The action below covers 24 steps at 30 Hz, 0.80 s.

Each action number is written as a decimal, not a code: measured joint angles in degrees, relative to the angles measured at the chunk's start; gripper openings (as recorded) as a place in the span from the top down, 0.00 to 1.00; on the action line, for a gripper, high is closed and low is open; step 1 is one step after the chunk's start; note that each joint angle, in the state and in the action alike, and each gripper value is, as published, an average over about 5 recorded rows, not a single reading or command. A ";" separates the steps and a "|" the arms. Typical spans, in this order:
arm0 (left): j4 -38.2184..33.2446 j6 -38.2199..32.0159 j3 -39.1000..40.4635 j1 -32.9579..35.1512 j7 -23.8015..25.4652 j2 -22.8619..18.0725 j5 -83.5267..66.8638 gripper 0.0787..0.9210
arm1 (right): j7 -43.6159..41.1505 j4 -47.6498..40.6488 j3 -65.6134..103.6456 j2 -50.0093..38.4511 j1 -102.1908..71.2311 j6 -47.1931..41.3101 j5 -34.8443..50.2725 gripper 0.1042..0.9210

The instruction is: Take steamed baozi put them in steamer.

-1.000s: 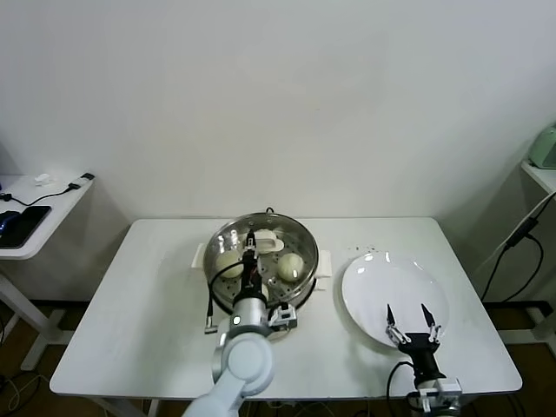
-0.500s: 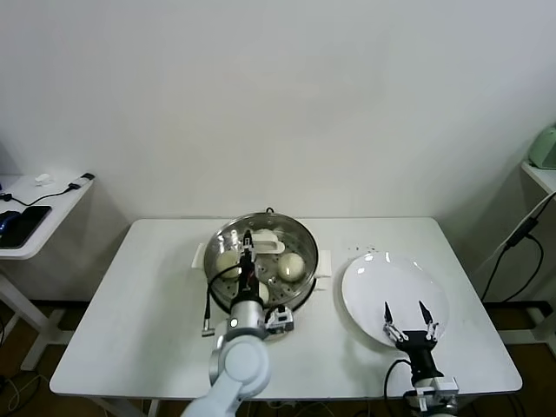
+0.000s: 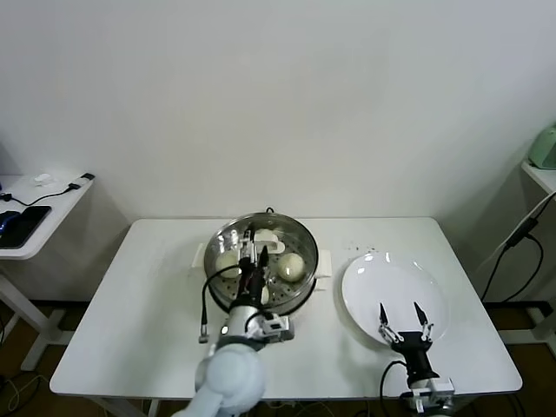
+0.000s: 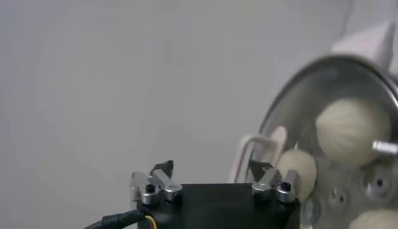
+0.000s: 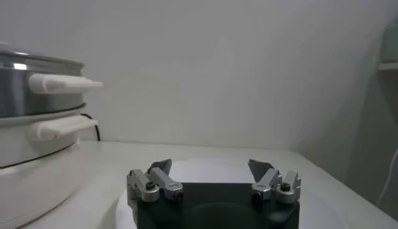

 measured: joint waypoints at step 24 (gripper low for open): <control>0.37 -29.11 -34.18 15.95 -8.31 4.90 -74.46 0.12 | -0.18 0.56 0.27 -0.93 -1.41 3.83 2.70 0.12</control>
